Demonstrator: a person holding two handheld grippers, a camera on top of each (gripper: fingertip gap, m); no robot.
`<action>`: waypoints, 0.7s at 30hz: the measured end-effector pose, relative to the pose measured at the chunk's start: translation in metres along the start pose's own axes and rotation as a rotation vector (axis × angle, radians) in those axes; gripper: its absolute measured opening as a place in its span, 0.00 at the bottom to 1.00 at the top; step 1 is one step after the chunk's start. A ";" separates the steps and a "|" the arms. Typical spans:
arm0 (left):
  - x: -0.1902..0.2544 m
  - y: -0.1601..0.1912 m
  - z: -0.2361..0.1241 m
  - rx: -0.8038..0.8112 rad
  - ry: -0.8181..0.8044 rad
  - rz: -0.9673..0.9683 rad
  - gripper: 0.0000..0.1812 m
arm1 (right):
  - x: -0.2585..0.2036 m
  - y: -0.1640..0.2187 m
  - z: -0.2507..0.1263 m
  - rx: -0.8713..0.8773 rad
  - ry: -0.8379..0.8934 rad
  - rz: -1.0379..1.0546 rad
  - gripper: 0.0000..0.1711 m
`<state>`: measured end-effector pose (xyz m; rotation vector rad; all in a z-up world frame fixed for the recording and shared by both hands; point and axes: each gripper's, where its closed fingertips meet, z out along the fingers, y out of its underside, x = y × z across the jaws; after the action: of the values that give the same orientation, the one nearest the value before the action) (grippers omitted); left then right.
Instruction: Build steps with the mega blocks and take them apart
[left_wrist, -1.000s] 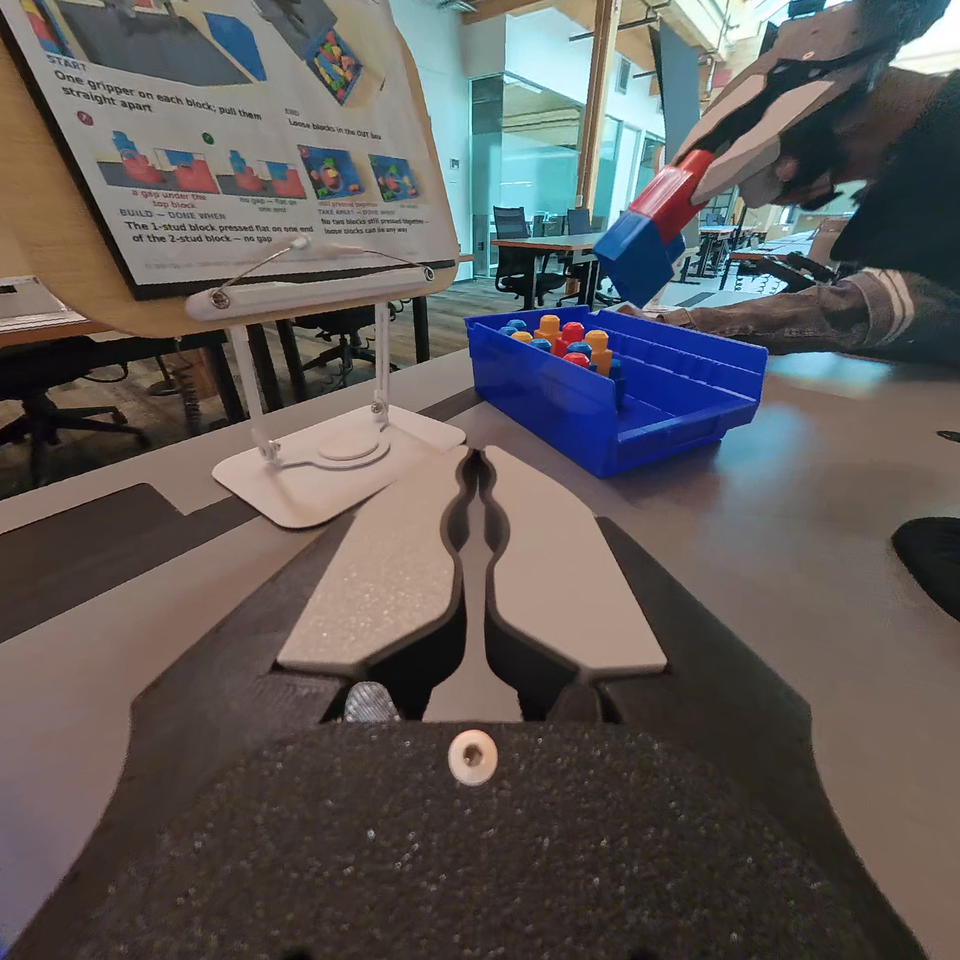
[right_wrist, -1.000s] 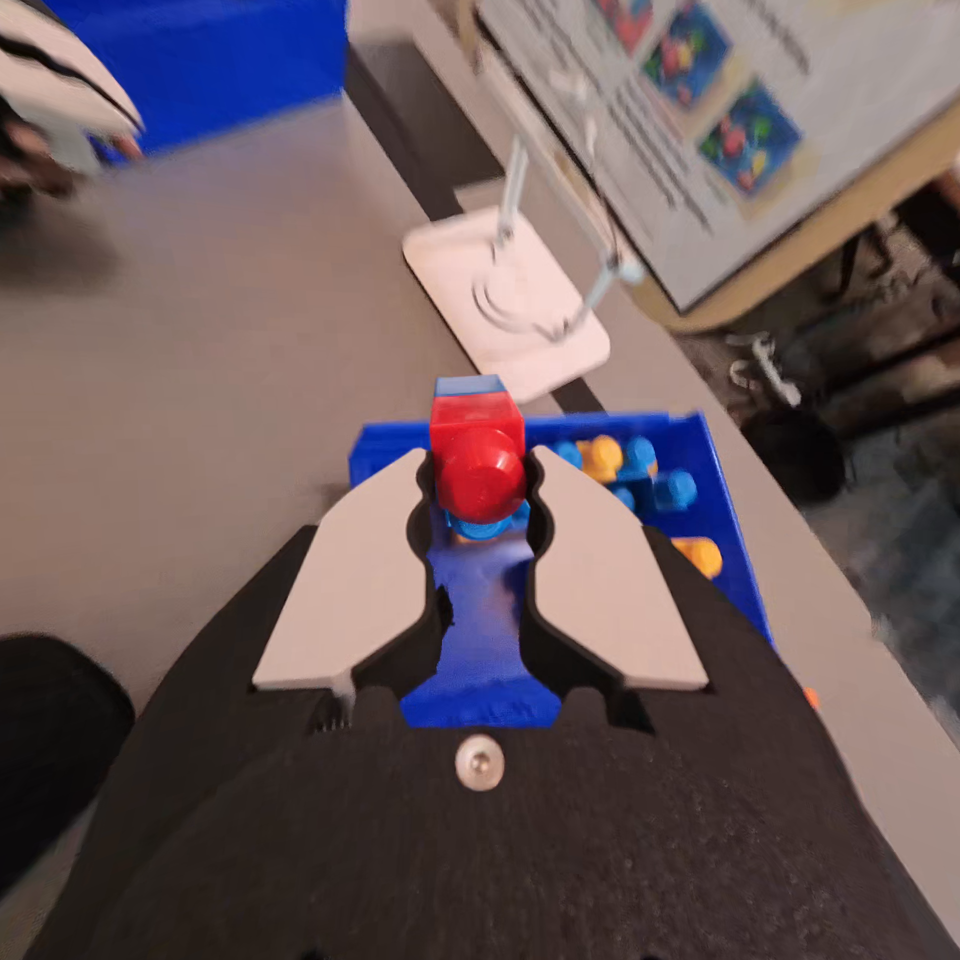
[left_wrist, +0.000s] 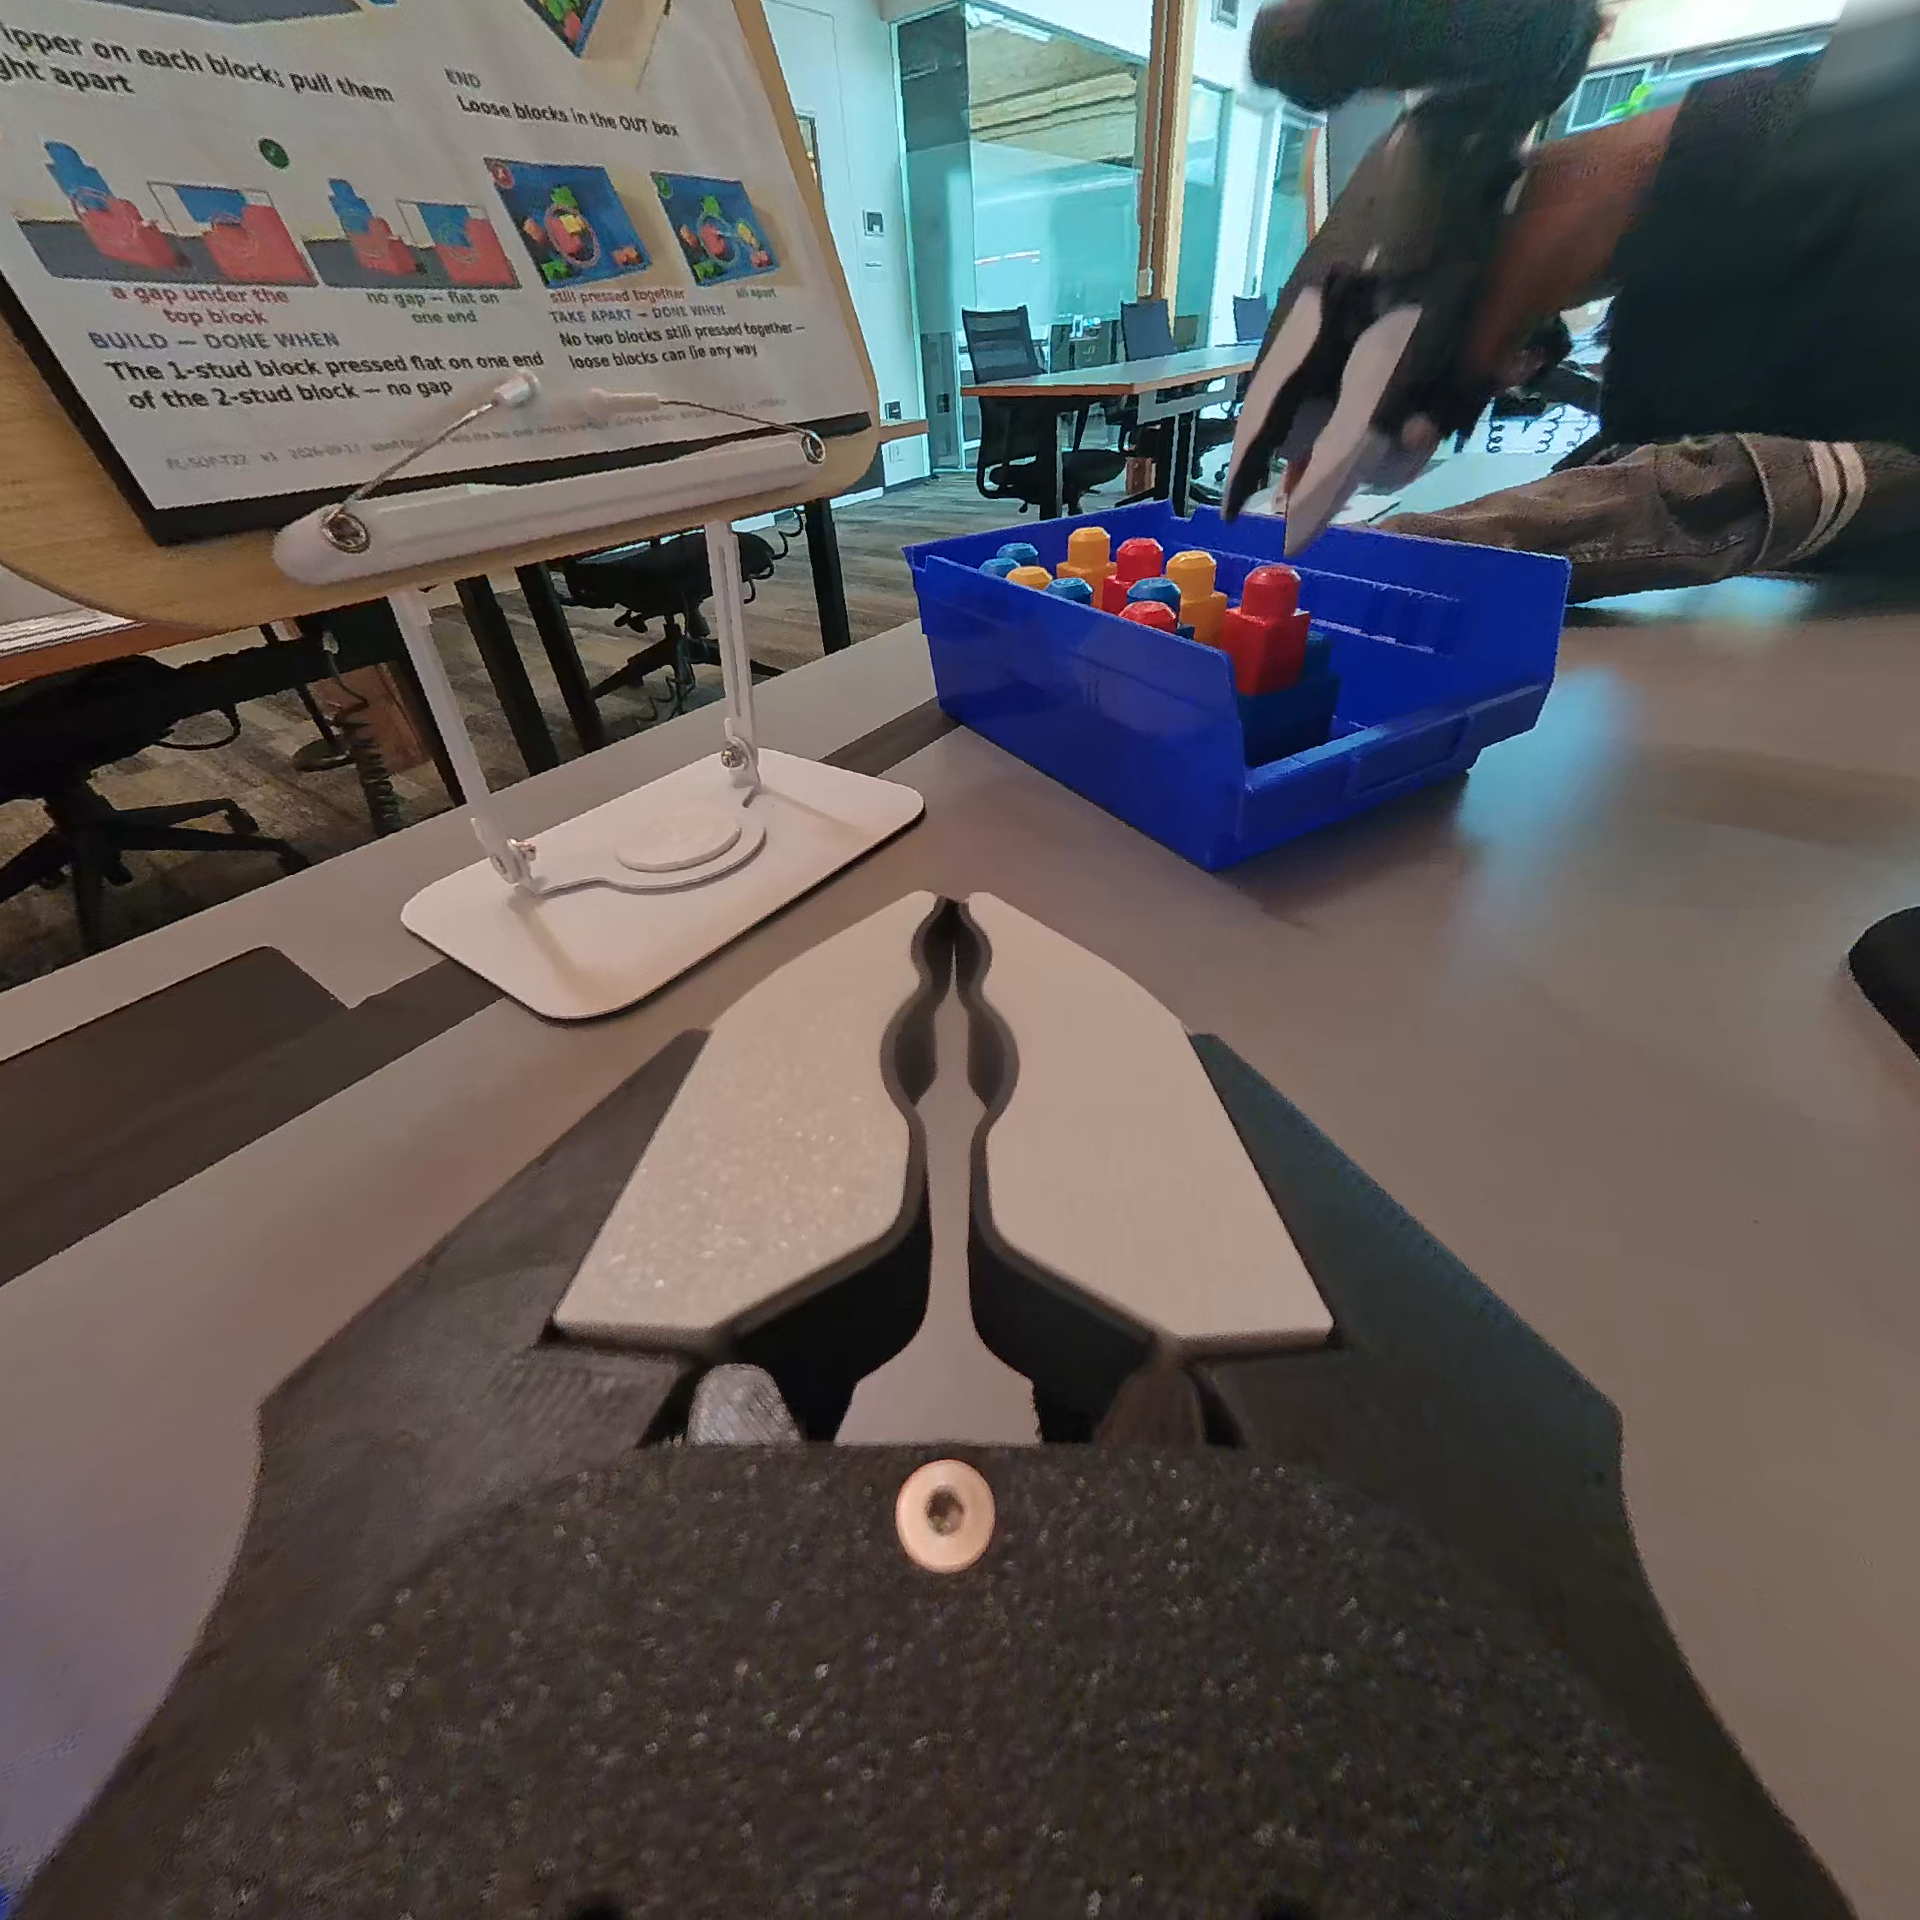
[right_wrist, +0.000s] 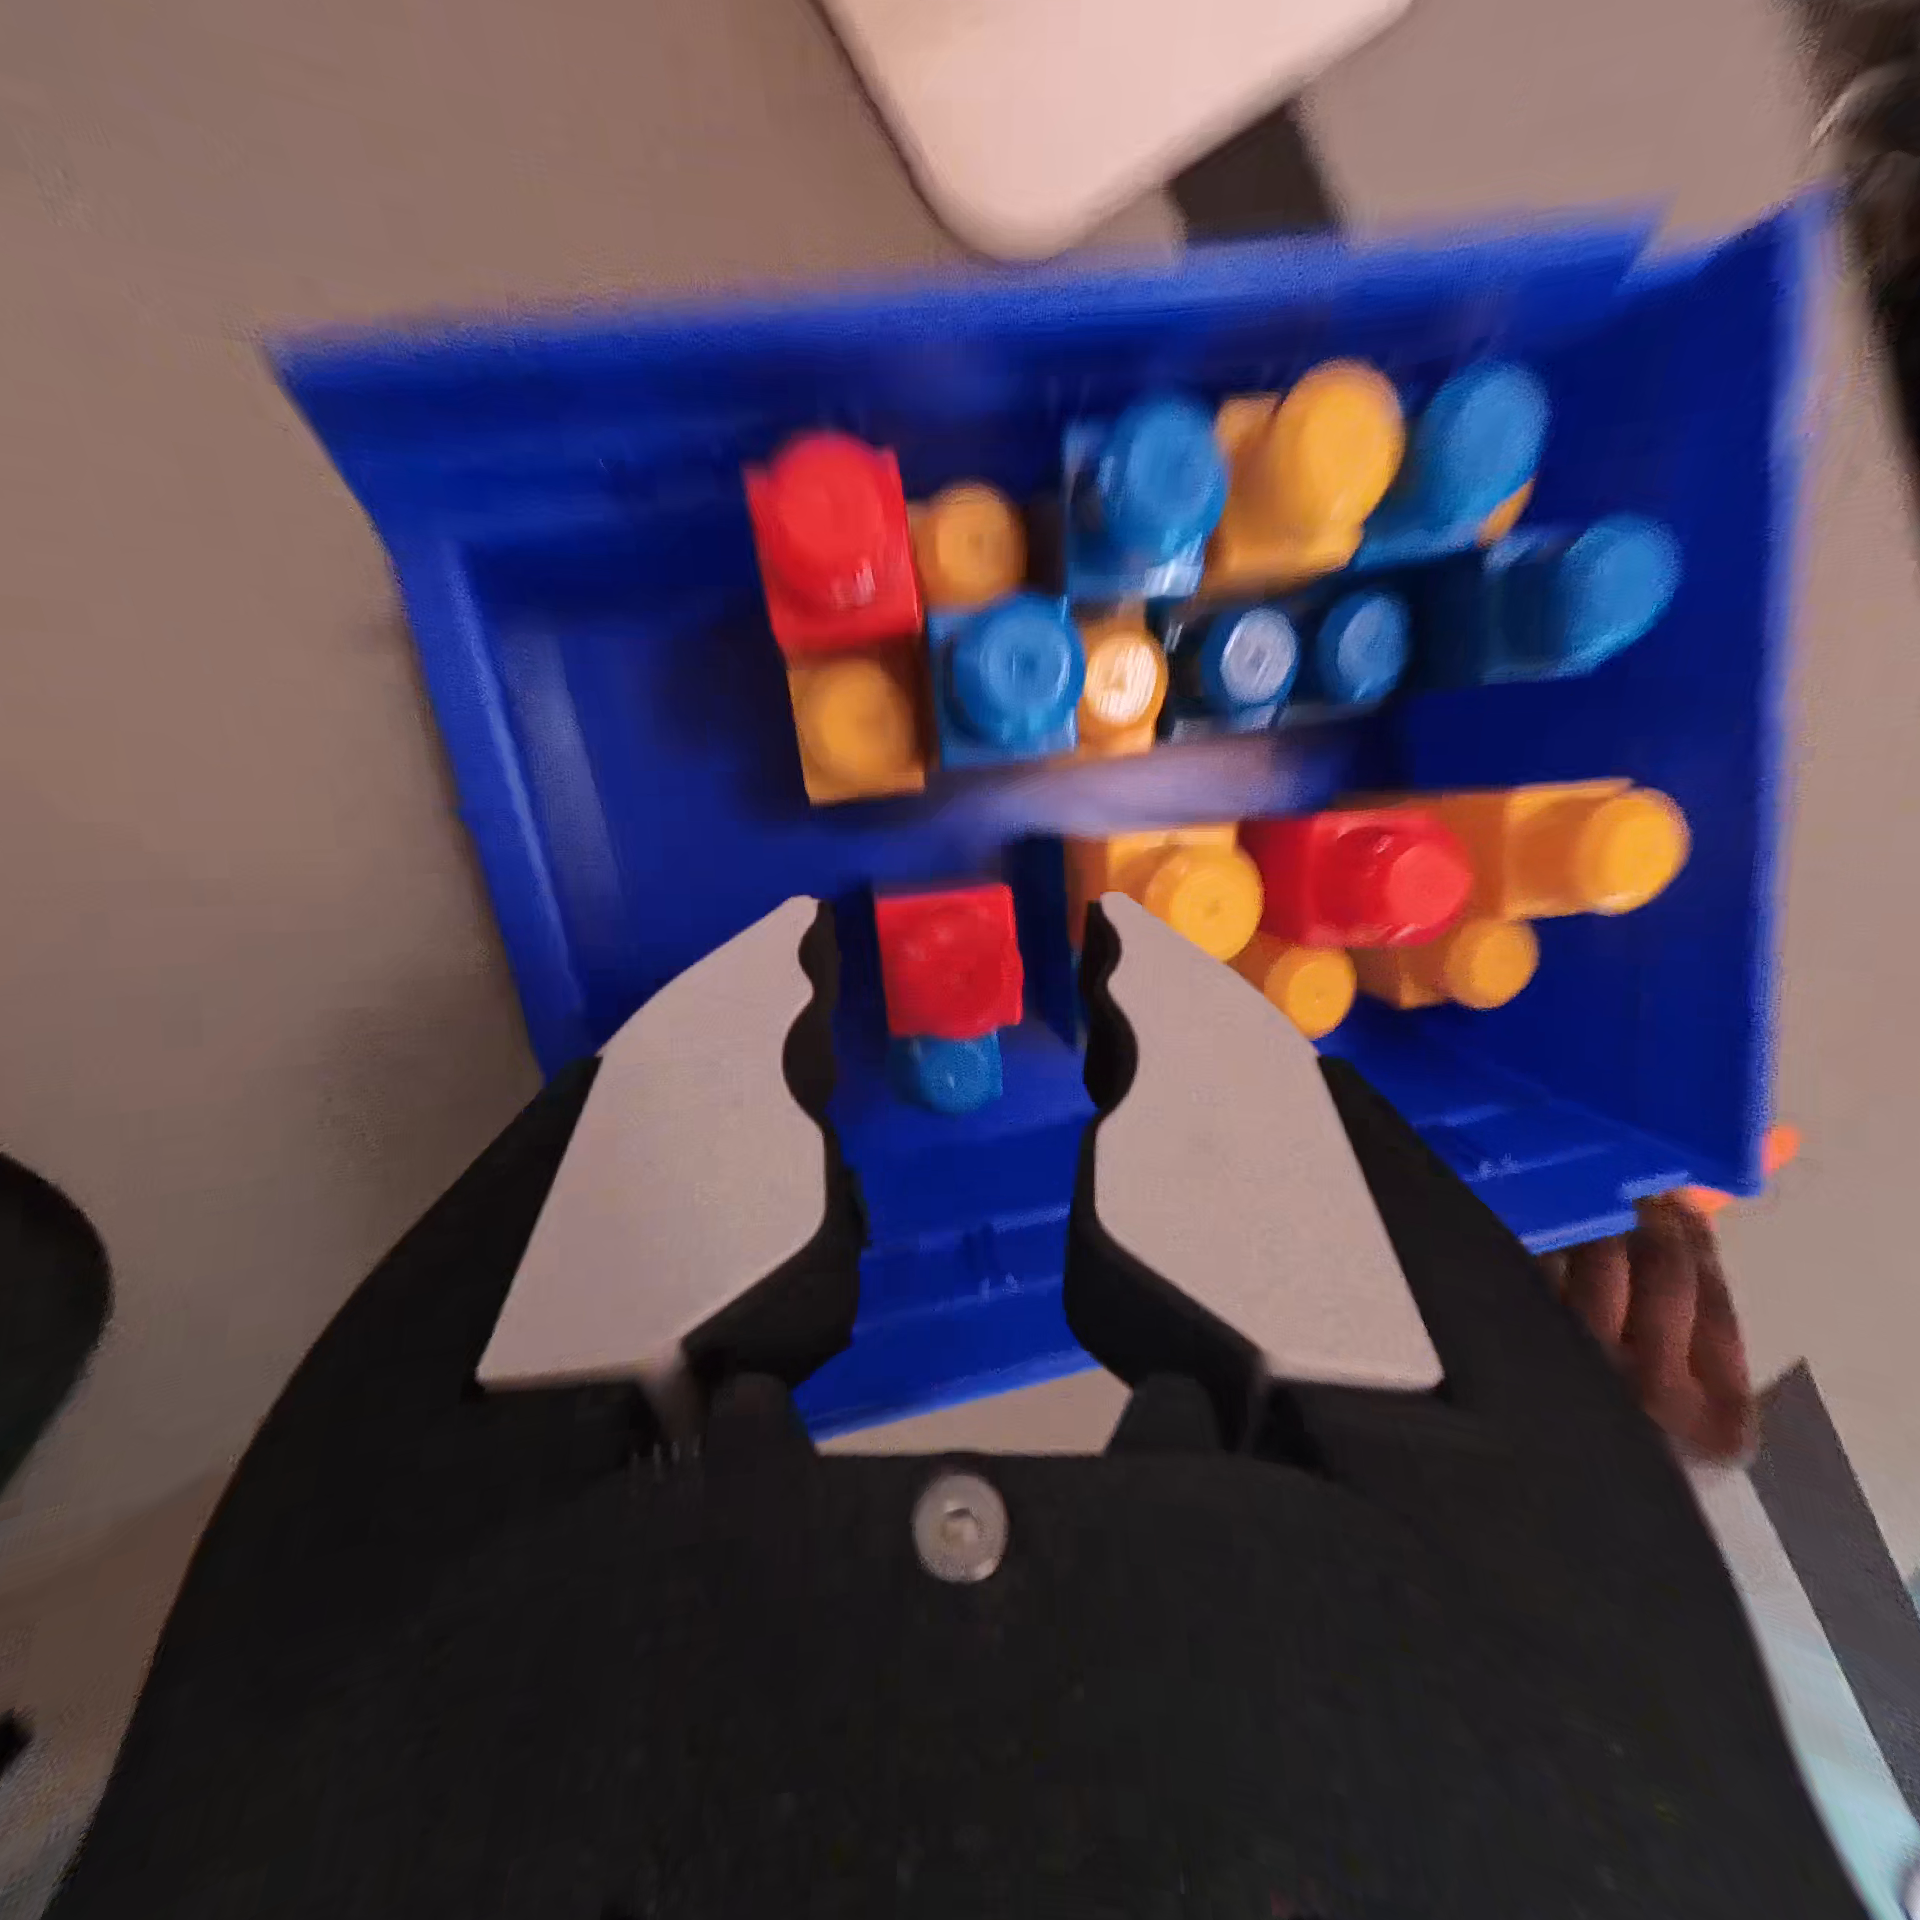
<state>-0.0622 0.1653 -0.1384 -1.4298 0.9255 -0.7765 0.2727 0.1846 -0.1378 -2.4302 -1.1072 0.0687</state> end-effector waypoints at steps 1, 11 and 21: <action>0.000 -0.001 0.000 0.003 0.002 0.001 0.00 | -0.002 -0.017 -0.015 0.109 0.022 0.006 0.28; 0.001 -0.006 0.000 0.015 -0.015 0.014 0.00 | -0.073 -0.105 -0.138 1.128 0.315 0.244 0.24; -0.024 -0.099 -0.045 0.199 -0.206 0.019 0.00 | -0.134 -0.079 -0.064 1.255 0.490 0.394 0.00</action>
<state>-0.1040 0.1640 -0.0355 -1.2973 0.6829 -0.6731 0.1422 0.1073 -0.0662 -1.3419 -0.1748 0.2045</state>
